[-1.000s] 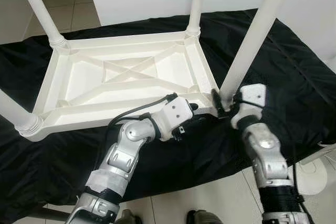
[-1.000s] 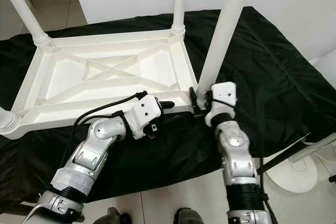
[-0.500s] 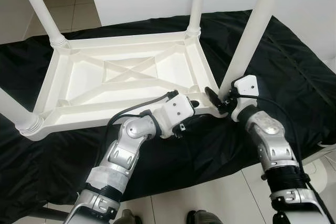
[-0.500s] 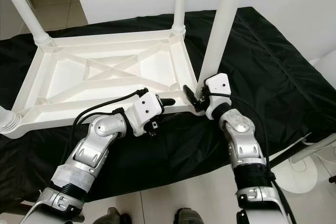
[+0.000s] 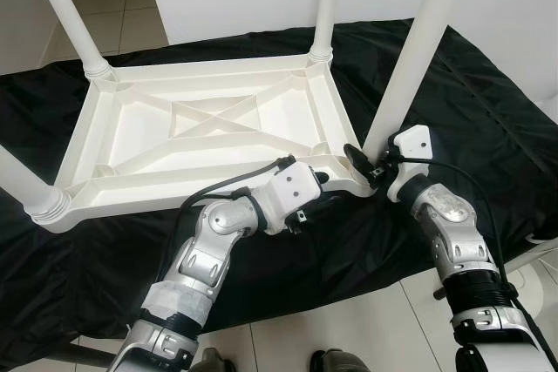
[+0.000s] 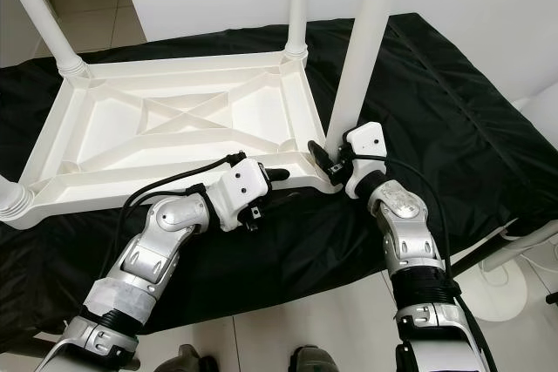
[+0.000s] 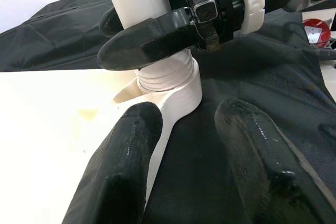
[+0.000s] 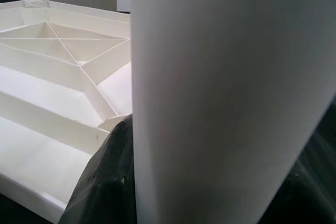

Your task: Building children table

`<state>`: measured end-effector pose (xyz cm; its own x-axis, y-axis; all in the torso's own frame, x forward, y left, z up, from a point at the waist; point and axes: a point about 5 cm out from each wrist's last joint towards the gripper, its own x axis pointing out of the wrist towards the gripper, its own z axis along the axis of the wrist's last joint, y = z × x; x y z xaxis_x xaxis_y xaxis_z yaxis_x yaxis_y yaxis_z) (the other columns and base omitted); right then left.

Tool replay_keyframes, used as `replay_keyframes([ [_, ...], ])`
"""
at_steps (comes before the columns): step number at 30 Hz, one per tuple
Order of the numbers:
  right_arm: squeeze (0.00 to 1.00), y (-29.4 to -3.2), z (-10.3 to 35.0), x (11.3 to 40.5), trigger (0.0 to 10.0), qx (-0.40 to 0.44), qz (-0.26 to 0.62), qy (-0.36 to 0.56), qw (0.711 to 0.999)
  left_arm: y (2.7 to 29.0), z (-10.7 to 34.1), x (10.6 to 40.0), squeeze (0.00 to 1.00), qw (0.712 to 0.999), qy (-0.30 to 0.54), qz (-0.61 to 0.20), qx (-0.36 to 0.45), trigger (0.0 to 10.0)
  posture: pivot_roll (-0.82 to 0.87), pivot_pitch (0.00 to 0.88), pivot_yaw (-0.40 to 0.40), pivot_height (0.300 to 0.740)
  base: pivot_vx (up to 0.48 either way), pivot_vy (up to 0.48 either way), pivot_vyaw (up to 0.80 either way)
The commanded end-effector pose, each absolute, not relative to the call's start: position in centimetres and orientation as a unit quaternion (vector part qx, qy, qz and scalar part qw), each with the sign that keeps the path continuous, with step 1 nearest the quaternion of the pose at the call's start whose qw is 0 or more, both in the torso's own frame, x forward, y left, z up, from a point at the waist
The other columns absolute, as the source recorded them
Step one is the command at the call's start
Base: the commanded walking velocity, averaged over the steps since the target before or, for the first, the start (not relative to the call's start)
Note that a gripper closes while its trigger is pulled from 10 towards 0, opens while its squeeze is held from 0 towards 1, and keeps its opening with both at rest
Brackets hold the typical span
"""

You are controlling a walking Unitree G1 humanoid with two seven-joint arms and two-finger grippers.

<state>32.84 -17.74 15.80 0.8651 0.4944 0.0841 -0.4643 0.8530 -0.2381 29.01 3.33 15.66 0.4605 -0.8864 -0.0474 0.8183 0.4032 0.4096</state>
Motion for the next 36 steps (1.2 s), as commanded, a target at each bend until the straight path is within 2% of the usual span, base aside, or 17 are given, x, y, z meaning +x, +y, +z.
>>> replay_keyframes([
  [1, 0.00, -16.7, 15.1, 32.6, 10.0, -0.107, 0.241, -0.057, 0.963, 3.6, 16.0, 29.5, 0.00, 0.860, -0.102, -0.461, 0.195, 10.0, -0.11, 0.072, 0.050, 0.740, 0.000, 0.000, 0.00],
  [9, 0.00, -15.9, 14.6, 32.4, 10.0, -0.094, 0.180, -0.063, 0.977, 3.5, 16.0, 29.4, 0.00, 0.858, -0.102, -0.463, 0.196, 10.0, -0.12, 0.074, 0.051, 0.740, 0.000, 0.000, 0.00],
  [12, 0.00, -14.9, 14.2, 31.9, 10.0, -0.059, 0.101, -0.064, 0.991, 3.6, 16.0, 29.4, 0.00, 0.859, -0.102, -0.462, 0.195, 10.0, -0.12, 0.073, 0.051, 0.740, 0.000, 0.000, 0.00],
  [13, 0.00, -14.9, 14.2, 31.9, 10.0, -0.059, 0.101, -0.064, 0.991, 3.6, 16.0, 29.4, 0.00, 0.859, -0.102, -0.462, 0.195, 10.0, -0.12, 0.073, 0.051, 0.740, 0.000, 0.000, 0.00],
  [17, 0.00, -13.9, 14.3, 31.3, 10.0, -0.032, -0.006, -0.061, 0.998, 3.6, 16.1, 29.5, 0.00, 0.860, -0.104, -0.461, 0.194, 10.0, -0.12, 0.064, 0.048, 0.740, 0.000, 0.000, 0.00],
  [22, 0.00, -12.8, 14.4, 30.8, 10.0, -0.015, -0.045, -0.055, 0.997, 3.5, 16.1, 29.6, 0.00, 0.860, -0.106, -0.460, 0.193, 10.0, -0.13, 0.060, 0.046, 0.740, 0.000, 0.000, 0.00],
  [30, 0.00, -12.4, 15.2, 31.0, 10.0, 0.001, -0.025, -0.071, 0.997, 3.2, 16.2, 29.6, 0.00, 0.858, -0.109, -0.463, 0.193, 10.0, -0.13, 0.051, 0.046, 0.740, 0.000, 0.000, 0.00],
  [31, 1.00, -12.4, 15.3, 30.9, 10.0, 0.008, -0.015, -0.073, 0.997, 3.2, 16.3, 29.7, 0.00, 0.858, -0.110, -0.463, 0.194, 10.0, -0.13, 0.048, 0.046, 0.740, 0.000, 0.000, 0.00],
  [36, 1.00, -12.4, 15.4, 30.7, 10.0, 0.010, 0.004, -0.079, 0.997, 3.2, 16.3, 29.7, 0.00, 0.858, -0.111, -0.462, 0.193, 10.0, -0.13, 0.047, 0.045, 0.740, 0.000, 0.000, 0.00],
])
